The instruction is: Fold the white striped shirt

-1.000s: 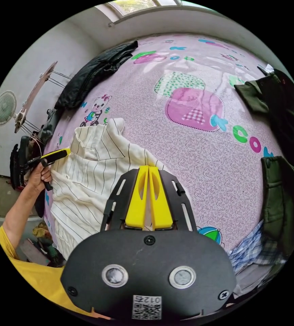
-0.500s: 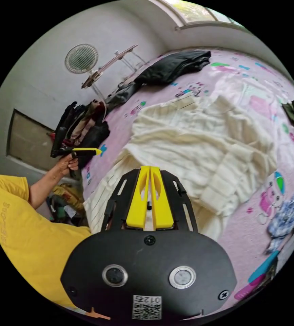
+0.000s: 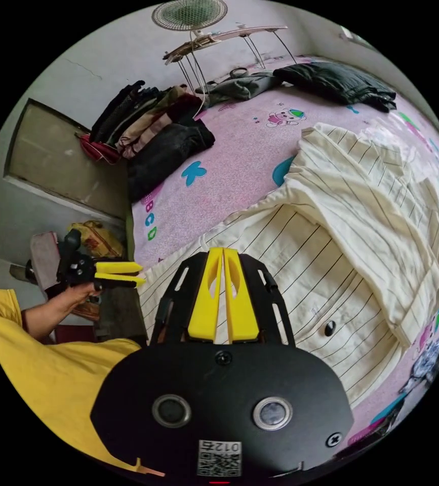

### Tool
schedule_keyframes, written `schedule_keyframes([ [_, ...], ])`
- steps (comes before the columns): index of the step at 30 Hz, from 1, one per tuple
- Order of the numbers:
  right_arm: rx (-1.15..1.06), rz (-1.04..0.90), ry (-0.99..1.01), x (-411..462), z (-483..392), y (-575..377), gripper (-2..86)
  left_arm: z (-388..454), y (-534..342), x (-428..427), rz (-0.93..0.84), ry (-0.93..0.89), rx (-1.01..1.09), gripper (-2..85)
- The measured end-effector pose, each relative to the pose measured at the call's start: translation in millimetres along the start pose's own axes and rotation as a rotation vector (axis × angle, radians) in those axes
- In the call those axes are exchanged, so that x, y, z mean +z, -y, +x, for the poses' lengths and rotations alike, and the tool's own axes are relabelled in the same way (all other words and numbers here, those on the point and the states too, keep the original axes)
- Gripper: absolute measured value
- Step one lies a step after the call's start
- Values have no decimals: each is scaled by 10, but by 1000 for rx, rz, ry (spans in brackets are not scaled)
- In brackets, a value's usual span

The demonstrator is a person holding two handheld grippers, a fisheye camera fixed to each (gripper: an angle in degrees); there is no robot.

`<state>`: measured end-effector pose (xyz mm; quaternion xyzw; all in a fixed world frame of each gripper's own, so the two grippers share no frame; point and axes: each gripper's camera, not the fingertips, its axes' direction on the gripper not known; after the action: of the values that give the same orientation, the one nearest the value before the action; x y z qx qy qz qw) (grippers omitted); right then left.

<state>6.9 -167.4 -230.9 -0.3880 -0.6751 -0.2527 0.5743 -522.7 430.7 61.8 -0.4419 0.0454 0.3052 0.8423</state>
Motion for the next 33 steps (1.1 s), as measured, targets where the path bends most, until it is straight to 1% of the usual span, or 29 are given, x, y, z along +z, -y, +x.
schedule_keyframes([
  [2, 35, -54, -46, 122, -1, 235, 12, -14, -80, 139, 17, 54, -2, 36],
  [5, 112, -63, -58, 242, 3, 491, 19, -6, -175, 356, -8, 146, 31, 14],
  [6, 136, -56, -48, 256, 5, 535, 21, -17, -228, 432, -4, 141, 38, 7],
  [7, 208, -47, -19, 287, 28, 615, 27, -32, -259, 464, 3, 136, 33, 6],
  [10, 418, -41, 68, 411, 154, 744, 49, -196, -419, 594, 56, 32, -18, 0],
  [11, 494, -40, 104, 473, 215, 772, 58, -285, -485, 623, 90, -30, -42, -1],
  [14, 638, -17, 151, 591, 337, 827, 72, -486, -653, 633, 220, -212, -51, -2],
  [17, 738, -4, 162, 675, 416, 873, 72, -633, -802, 616, 344, -389, -3, -2],
  [18, 751, 1, 165, 687, 429, 881, 70, -676, -846, 628, 373, -451, 21, -2],
  [21, 764, 0, 170, 732, 455, 941, 55, -720, -908, 709, 380, -539, 98, -2],
  [24, 767, 37, 180, 704, 457, 967, 36, -678, -937, 785, 364, -538, 188, -2],
  [26, 745, 55, 263, 715, 473, 996, 27, -639, -942, 814, 366, -551, 243, -2],
  [28, 744, 62, 299, 723, 494, 1008, 22, -595, -929, 837, 364, -572, 289, -2],
  [31, 707, 68, 293, 681, 498, 1029, 16, -489, -880, 862, 348, -575, 365, -2],
  [33, 690, 66, 274, 628, 513, 1024, 14, -378, -821, 870, 318, -541, 427, -2],
])
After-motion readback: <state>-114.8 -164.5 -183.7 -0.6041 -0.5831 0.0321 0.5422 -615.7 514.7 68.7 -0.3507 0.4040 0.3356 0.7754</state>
